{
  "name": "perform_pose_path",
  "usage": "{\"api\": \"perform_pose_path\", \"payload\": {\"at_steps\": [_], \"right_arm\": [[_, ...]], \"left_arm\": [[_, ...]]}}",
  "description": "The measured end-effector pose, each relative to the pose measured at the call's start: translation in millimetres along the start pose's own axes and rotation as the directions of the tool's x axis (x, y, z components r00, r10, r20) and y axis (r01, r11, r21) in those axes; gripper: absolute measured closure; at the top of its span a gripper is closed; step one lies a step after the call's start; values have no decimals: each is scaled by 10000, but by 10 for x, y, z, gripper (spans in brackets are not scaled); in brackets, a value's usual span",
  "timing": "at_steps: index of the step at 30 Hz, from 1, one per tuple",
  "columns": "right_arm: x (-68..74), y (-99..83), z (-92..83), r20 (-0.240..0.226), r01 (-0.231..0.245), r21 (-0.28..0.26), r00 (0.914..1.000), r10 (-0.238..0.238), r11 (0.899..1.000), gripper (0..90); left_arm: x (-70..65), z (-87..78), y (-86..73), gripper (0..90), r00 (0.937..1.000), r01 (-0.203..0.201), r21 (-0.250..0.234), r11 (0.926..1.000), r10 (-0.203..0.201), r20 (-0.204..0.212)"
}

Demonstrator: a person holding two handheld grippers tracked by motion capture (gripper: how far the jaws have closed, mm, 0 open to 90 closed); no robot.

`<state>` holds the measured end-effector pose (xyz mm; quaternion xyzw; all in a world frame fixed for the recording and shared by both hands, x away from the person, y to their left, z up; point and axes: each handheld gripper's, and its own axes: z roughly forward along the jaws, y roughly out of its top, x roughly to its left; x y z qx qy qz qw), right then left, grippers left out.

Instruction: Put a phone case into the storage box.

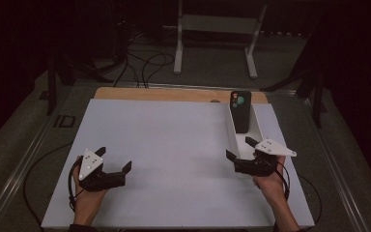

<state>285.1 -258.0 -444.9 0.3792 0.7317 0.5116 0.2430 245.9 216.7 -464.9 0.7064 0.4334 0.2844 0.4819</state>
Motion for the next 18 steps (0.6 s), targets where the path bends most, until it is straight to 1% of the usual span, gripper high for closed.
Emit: {"api": "perform_pose_path", "payload": {"at_steps": [3, 6, 8, 10, 12, 16, 18], "right_arm": [[17, -68, -61, -69, -17, -56, 10000, 16, 10000, 104], [19, -144, -124, -66, -183, -205, 9998, 182, 9996, 104], [19, -191, -152, -94, -183, -204, 9998, 181, 9996, 104], [24, -225, -182, -101, -155, -254, 9998, 153, 9996, 104], [24, -248, -207, -138, -261, -338, 9996, 256, 9991, 104], [37, -296, -235, -214, -315, -477, 9993, 305, 9984, 104], [37, -319, -237, -232, -361, -538, 9991, 349, 9979, 104]], "left_arm": [[9, -18, 1, 0, 10000, 18, -76, 10000, -18, -6], [15, -39, 3, 0, 10000, 23, -103, 9999, -24, -18], [12, -52, 2, 0, 10000, -1, -117, 9999, 1, 15], [9, -64, 0, 0, 10000, -71, -134, 9999, 72, 23], [9, -73, -5, 0, 9999, -91, -163, 9998, 92, 80], [-1, -80, -19, 0, 9996, -267, -184, 9995, 269, 120], [-9, -80, -26, 0, 9992, -347, -229, 9991, 352, 206]]}}
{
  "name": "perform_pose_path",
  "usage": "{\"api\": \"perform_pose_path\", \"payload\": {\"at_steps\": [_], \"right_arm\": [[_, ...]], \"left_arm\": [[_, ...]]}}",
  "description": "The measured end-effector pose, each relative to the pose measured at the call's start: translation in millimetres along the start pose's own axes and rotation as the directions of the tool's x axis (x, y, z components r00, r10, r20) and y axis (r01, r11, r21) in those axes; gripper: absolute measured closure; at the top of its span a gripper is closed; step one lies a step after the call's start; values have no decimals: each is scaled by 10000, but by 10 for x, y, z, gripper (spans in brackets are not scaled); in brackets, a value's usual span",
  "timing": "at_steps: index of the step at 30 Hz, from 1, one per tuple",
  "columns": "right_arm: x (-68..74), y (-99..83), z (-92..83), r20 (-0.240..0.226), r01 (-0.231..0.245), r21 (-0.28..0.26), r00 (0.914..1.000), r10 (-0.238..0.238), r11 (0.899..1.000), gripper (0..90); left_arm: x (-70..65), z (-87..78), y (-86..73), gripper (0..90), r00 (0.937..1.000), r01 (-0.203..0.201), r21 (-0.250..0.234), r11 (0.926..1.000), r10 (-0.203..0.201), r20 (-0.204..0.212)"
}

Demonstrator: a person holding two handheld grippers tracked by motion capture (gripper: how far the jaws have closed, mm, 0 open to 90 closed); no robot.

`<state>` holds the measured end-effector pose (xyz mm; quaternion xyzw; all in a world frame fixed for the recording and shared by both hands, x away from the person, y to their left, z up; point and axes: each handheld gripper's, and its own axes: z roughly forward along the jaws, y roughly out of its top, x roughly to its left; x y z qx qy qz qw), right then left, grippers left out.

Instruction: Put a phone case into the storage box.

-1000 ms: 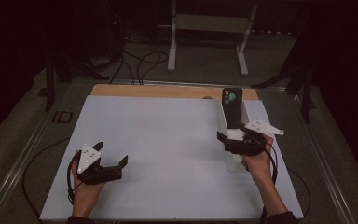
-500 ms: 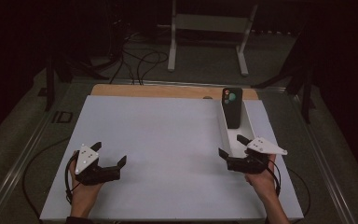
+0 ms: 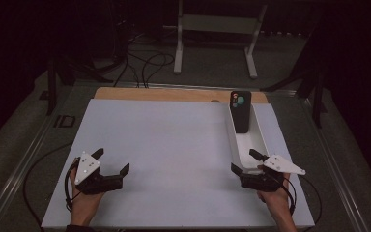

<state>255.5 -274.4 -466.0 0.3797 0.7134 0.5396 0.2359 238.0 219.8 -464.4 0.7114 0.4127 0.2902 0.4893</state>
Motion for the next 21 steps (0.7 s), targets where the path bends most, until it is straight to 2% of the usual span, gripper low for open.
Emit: {"api": "perform_pose_path", "payload": {"at_steps": [4, 11, 17, 21], "right_arm": [[-4, -8, -18, 60, -24, -74, 10000, 24, 10000, 104], [-12, -2, -39, 12, -88, -289, 10000, 89, 9995, 104], [-3, -3, -22, -88, -83, -291, 9999, 80, 9995, 104], [6, -1, -7, -112, -58, -282, 9999, 55, 9996, 104]], "left_arm": [[-9, 4, -29, 0, 9997, -133, -68, 9999, 135, 218], [-10, 5, -135, 0, 9996, -117, 87, 9999, 114, 243], [27, -30, -165, 0, 9999, 55, -108, 9999, -54, 152], [10, -12, -164, 0, 9997, 8, -108, 9999, -5, 248]]}}
